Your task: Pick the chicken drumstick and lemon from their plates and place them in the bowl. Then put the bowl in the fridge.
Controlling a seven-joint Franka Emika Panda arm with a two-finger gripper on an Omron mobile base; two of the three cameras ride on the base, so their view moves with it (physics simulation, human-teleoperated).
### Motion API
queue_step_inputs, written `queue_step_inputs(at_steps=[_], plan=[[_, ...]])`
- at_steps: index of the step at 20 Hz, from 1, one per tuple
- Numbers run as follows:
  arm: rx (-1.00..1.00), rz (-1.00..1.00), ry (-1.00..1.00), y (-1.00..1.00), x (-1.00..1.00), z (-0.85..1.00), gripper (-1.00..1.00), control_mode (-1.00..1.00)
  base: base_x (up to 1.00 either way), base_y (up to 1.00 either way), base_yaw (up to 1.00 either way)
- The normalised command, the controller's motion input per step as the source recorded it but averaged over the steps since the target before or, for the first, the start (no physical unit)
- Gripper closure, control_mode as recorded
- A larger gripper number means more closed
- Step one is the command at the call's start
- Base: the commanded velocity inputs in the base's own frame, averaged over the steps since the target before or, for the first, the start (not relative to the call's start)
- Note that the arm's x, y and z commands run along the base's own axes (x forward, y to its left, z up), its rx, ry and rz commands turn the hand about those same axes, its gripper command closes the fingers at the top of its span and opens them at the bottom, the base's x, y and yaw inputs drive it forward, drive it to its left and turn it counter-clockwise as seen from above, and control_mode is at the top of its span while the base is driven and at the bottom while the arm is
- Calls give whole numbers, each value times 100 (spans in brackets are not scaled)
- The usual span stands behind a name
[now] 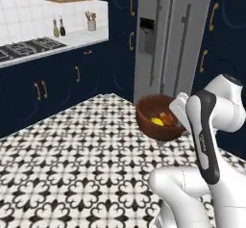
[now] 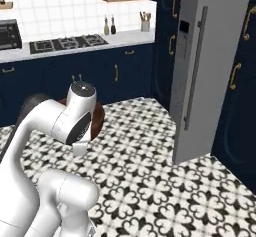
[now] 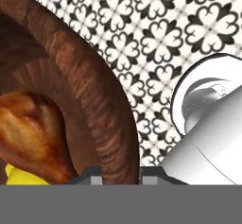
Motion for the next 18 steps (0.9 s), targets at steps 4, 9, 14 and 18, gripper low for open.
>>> queue_step_inputs(at_steps=[4,9,14,18], plan=[[0,0,0,0,0,0,100,100,32,62,-72],[0,0,0,0,0,0,100,100,40,80,-66],[0,0,0,0,0,0,100,100,45,100,-48],[0,0,0,0,0,0,100,100,55,100,-45]])
